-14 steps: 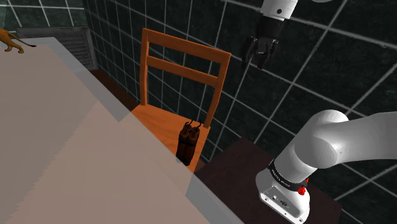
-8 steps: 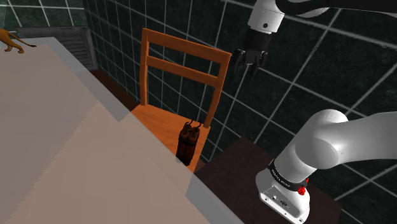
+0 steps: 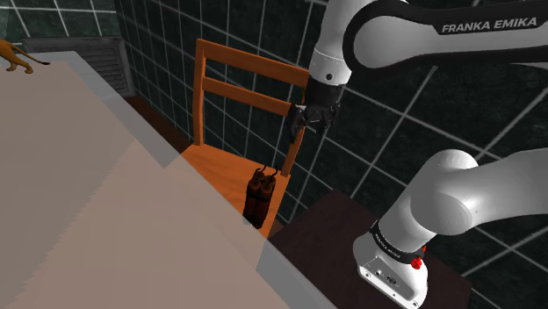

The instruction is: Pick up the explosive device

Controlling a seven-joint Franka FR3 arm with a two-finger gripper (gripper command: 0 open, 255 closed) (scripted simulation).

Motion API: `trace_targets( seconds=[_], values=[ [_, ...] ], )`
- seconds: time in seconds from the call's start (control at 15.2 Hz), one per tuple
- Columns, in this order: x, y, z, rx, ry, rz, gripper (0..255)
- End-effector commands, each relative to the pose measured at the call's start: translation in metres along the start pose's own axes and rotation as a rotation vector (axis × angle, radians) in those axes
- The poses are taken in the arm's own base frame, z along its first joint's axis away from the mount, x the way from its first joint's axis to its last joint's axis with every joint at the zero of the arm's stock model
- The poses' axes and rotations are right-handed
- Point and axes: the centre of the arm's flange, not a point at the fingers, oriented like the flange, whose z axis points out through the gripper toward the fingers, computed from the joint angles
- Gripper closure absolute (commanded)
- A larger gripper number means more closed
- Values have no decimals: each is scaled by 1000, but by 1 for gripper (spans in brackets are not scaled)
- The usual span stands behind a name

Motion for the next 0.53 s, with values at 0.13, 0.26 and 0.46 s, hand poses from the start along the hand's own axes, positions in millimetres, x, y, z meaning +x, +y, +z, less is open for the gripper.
trace_targets(
  seconds=[0.13, 0.26, 0.46],
  values=[
    [-2, -37, 37, -12, 14, 2, 0],
    [-5, -56, 56, -19, 20, 3, 0],
    [-8, -85, 85, -29, 29, 4, 0]
  ],
)
